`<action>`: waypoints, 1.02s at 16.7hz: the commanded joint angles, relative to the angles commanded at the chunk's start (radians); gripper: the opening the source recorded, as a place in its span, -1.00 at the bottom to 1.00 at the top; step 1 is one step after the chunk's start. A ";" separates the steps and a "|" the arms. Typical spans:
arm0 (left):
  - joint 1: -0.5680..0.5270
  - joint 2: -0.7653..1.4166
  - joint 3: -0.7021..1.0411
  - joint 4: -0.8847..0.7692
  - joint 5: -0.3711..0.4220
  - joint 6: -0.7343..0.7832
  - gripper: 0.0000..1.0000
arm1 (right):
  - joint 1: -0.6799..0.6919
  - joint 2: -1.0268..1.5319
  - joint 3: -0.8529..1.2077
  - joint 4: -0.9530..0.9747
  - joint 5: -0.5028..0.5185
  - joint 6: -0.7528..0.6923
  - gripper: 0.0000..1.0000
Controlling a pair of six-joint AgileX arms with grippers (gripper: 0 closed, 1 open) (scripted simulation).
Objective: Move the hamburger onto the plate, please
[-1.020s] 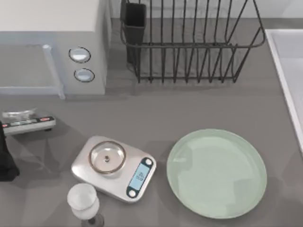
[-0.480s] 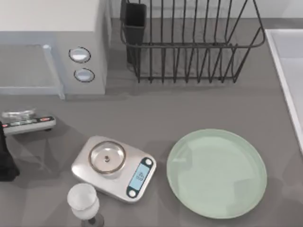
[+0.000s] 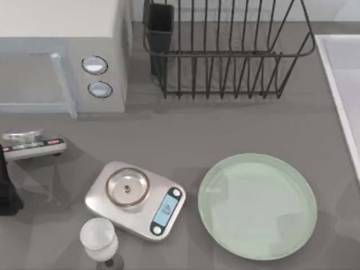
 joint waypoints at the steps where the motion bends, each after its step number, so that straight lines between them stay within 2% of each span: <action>1: 0.000 0.000 0.000 0.000 0.000 0.000 1.00 | 0.000 0.000 0.000 0.000 0.000 0.000 -1.00; 2: 0.000 0.000 0.000 0.000 0.000 0.000 1.00 | 0.000 0.000 0.000 0.000 0.000 0.000 -1.00; 3: 0.000 0.000 0.000 0.000 0.000 0.000 1.00 | -0.003 -0.071 0.051 -0.108 -0.005 0.027 -1.00; 7: 0.000 0.000 0.000 0.000 0.000 0.000 1.00 | -0.008 -0.093 0.105 -0.182 -0.005 0.023 -1.00; 13: 0.000 0.000 0.000 0.000 0.000 0.000 1.00 | -0.008 -0.202 0.291 -0.508 -0.005 0.015 -1.00; 17: 0.000 0.000 0.000 0.000 0.000 0.000 1.00 | -0.008 -0.246 0.346 -0.579 -0.005 0.019 -1.00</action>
